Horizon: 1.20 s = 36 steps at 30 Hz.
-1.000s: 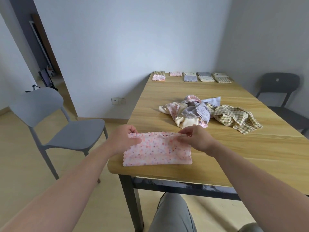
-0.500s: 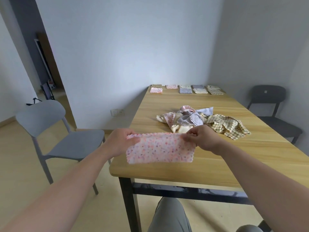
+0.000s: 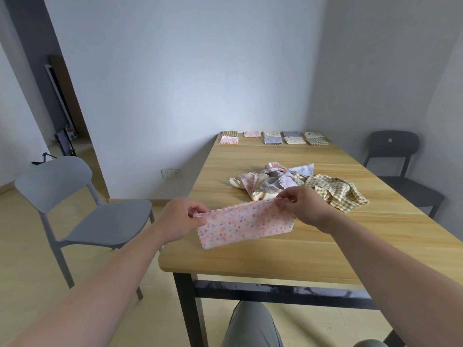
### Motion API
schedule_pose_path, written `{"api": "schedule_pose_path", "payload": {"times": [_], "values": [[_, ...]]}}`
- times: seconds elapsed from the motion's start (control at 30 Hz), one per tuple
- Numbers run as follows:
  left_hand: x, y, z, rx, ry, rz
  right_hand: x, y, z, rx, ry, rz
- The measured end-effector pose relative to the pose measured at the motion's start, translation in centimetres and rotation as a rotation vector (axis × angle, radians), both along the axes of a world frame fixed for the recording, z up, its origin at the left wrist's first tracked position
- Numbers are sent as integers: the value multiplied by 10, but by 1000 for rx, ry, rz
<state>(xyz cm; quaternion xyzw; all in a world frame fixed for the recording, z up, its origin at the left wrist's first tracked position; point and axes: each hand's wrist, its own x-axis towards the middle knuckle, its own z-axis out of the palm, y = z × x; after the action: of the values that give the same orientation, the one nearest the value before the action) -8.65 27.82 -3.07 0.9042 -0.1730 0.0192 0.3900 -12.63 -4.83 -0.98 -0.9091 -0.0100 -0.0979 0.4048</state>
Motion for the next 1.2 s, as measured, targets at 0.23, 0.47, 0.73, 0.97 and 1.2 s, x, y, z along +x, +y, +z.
{"api": "schedule_pose_path", "payload": {"times": [0.23, 0.47, 0.73, 0.97, 1.2], "values": [[-3, -8, 2, -81, 10, 41, -3, -10, 0, -23, -16, -74], [-8, -16, 4, -112, 16, 58, -11, -16, 3, -24, 3, -80], [-5, -21, 3, -259, 172, 27, -20, -24, 8, 13, 37, -28], [-4, -28, 5, -241, 238, -22, -25, -33, 10, 56, 87, 3], [5, -33, -3, -45, 141, -95, -15, -38, -1, 69, 150, 63]]}}
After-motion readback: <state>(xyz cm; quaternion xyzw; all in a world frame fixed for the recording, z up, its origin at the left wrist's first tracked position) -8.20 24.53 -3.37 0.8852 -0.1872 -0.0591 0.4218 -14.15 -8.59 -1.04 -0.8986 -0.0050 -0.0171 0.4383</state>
